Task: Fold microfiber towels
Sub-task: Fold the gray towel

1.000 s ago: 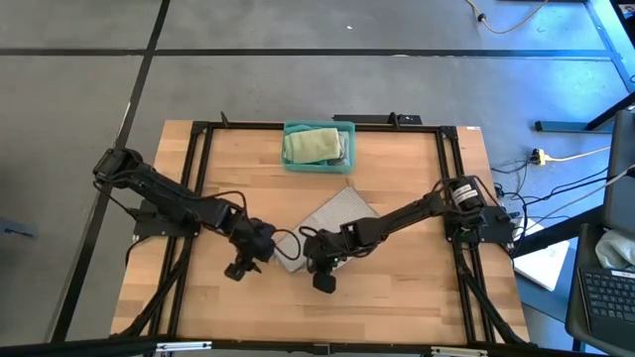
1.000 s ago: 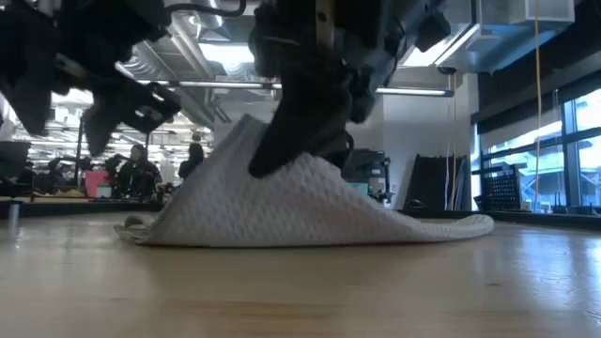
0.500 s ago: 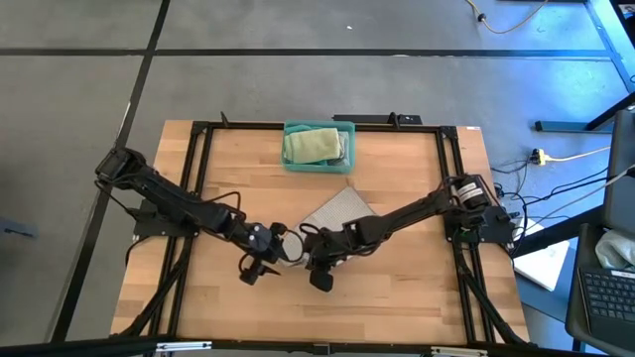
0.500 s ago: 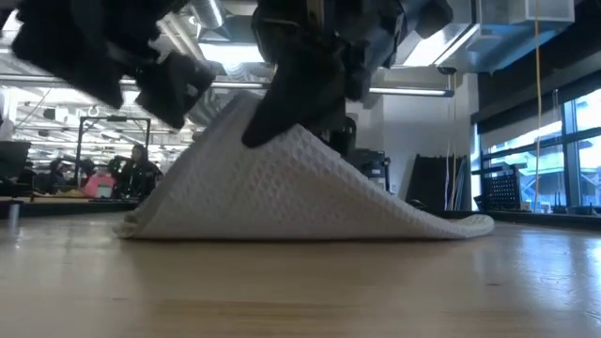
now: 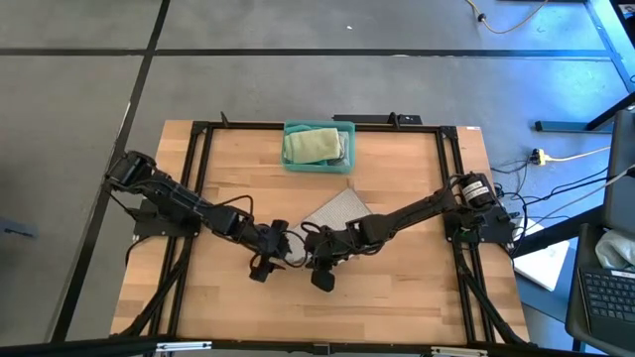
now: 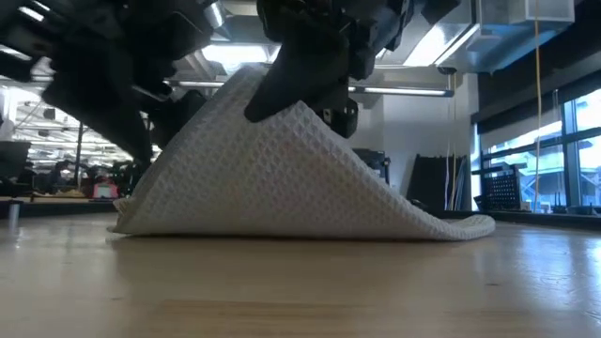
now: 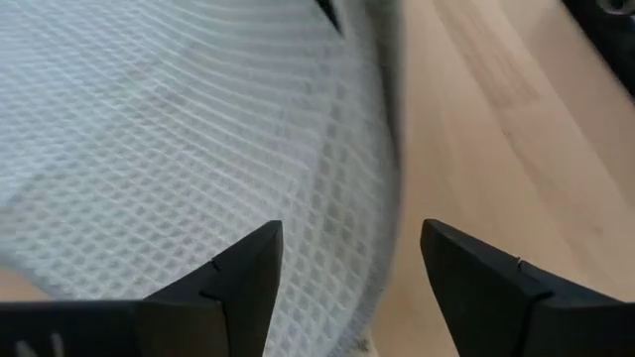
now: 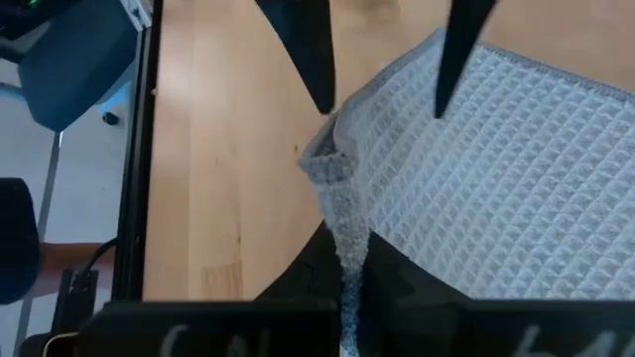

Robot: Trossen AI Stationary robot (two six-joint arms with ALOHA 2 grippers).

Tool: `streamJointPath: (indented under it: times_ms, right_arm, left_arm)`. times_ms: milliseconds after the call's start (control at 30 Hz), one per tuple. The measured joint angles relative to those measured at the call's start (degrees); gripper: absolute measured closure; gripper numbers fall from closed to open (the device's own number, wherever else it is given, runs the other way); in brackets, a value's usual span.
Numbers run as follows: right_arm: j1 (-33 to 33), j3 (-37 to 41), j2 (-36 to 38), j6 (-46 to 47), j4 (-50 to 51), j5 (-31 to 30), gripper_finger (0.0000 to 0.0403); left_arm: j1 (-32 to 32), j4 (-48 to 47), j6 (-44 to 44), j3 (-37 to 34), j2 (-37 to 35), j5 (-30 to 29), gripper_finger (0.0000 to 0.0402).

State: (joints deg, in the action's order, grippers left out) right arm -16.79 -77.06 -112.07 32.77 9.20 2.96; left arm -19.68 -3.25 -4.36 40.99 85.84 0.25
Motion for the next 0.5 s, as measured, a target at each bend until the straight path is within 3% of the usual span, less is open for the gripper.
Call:
streamJointPath:
  times_ms: [300,500]
  right_arm:
    - [0.1,0.0,1.3,0.0,0.4,-1.1,0.0394]
    - [0.2,0.0,2.1,0.0,1.3,-2.9,0.0394]
  left_arm:
    - [-3.3,-0.6,-1.1,-2.4,0.0,2.0,0.0168]
    - [-5.4,-0.8,-2.6,-5.8,0.0,-4.2,0.0168]
